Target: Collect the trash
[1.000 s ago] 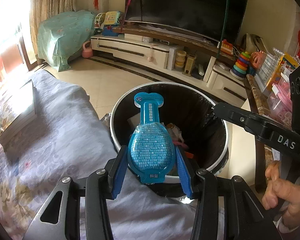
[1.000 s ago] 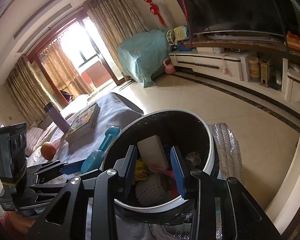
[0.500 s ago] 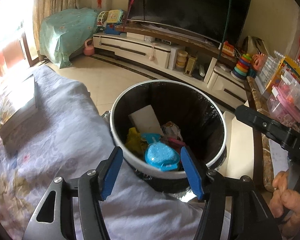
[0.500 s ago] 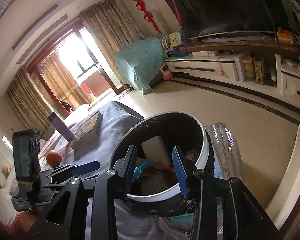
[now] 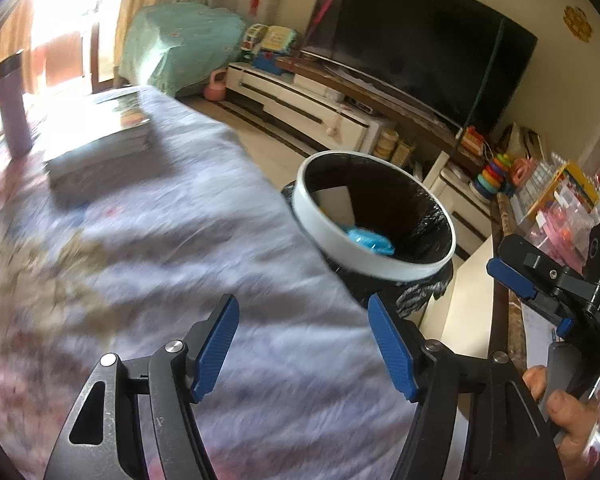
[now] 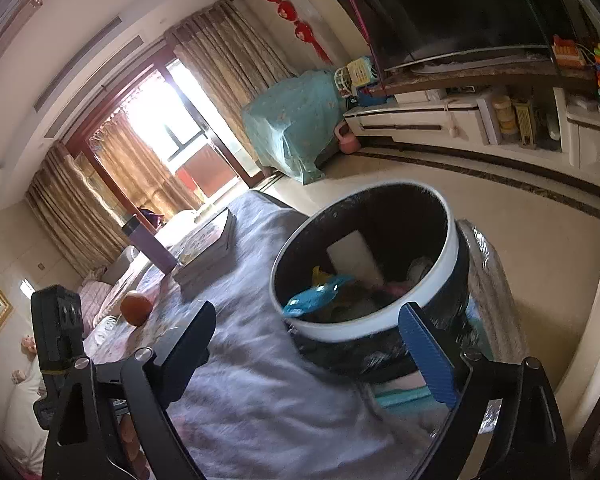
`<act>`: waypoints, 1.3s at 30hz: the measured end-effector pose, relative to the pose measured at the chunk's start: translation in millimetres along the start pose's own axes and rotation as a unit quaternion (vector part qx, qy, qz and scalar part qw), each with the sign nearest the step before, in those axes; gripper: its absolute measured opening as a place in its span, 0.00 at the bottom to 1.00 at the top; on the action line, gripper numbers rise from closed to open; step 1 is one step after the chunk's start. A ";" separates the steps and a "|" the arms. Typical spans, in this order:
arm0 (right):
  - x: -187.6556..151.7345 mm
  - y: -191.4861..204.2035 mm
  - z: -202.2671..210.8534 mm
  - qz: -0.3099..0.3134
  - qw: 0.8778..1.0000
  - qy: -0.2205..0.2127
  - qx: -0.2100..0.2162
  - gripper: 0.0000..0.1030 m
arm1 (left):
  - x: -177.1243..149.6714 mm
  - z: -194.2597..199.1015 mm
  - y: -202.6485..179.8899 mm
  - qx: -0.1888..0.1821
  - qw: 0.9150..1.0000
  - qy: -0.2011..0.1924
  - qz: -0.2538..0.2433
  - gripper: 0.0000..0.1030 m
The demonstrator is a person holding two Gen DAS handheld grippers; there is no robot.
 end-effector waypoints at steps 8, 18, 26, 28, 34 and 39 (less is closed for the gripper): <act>-30.1 23.4 2.3 0.011 1.000 0.000 -0.005 0.94 | -46.7 37.1 19.8 0.010 0.999 -0.026 0.022 0.69; -50.7 58.2 19.9 0.067 0.995 -0.027 -0.068 0.96 | -80.4 99.2 12.0 0.045 0.993 -0.106 0.000 0.82; -55.3 95.6 70.0 0.146 0.971 -0.143 -0.127 1.00 | -113.9 146.7 -2.2 0.110 0.974 -0.197 -0.023 0.99; -61.2 93.4 68.3 0.143 0.970 -0.147 -0.133 1.00 | -124.3 146.7 -3.7 0.118 0.972 -0.201 -0.020 0.99; -75.7 79.8 56.8 0.129 0.973 -0.134 -0.137 1.00 | -144.3 142.3 -3.4 0.129 0.970 -0.207 -0.003 0.99; -83.4 78.8 60.8 0.133 0.970 -0.138 -0.146 1.00 | -150.2 136.9 -10.0 0.149 0.967 -0.208 -0.009 0.99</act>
Point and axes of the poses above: each gripper's, at about its wrist camera, not at the fingertips, and z roughly against the way its jaws point, y to its left, x to its top, the point moved 5 cm from there along -z, roughly the way its jaws point, and after that the axes turned 12 degrees about y, right-handed, at the moved point
